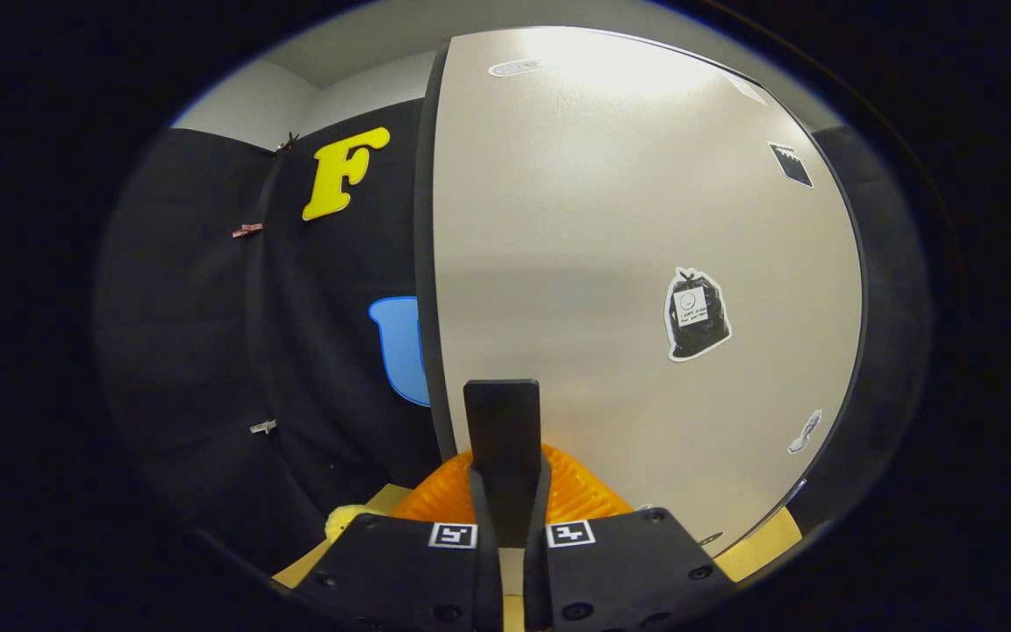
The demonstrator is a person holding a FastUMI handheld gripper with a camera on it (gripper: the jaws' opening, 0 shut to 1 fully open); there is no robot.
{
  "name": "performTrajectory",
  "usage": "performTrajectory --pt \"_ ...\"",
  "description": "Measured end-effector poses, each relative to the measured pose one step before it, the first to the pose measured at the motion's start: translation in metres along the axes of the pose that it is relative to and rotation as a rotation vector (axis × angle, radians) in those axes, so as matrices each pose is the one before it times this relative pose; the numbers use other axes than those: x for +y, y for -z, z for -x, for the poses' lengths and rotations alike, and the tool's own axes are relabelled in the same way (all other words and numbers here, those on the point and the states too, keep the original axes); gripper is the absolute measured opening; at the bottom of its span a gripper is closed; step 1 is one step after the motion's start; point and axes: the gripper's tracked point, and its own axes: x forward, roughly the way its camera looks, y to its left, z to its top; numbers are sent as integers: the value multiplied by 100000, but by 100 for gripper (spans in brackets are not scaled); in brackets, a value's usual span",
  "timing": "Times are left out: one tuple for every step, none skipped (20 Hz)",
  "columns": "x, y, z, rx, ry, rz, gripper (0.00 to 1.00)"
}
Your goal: Open the shoe cabinet door, grab the shoes and put them into the shoe cabinet, then close the shoe cabinet door.
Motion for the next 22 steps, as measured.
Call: performTrajectory --pt "19 48 718 -171 -329 -253 14" --pt "56 210 859 -155 -792 -266 14" --pt "33 114 926 -233 -962 -88 14" --pt "-264 -123 947 -472 -881 233 14" --pt "-214 -50 1061 -557 -856 287 14" --pt "-177 16 1024 -599 -1080 -347 13" --pt "-227 109 1126 346 -1071 -373 13" --pt "-223 39 1177 -125 -773 -120 14" --pt "-181 88 1101 6 -503 235 14" --pt "-292 -25 997 -95 -355 183 14" --pt "-313 -6 1089 -234 -325 402 14" --pt "-375 96 846 73 -233 154 13" --pt "-351 -8 616 -70 -286 262 13" --pt "-427 15 812 179 -279 284 13" --pt "-400 -64 614 30 14 126 13" --pt "-290 42 756 397 194 -1 13" --pt "-307 41 617 429 335 240 13" --pt "-507 -14 599 -60 545 323 13" --pt "-445 -8 645 -65 459 331 13" --pt "-450 12 616 -62 246 -210 13" --pt "-419 -4 577 137 292 -593 13" --pt "-633 -1 608 64 301 -176 13"
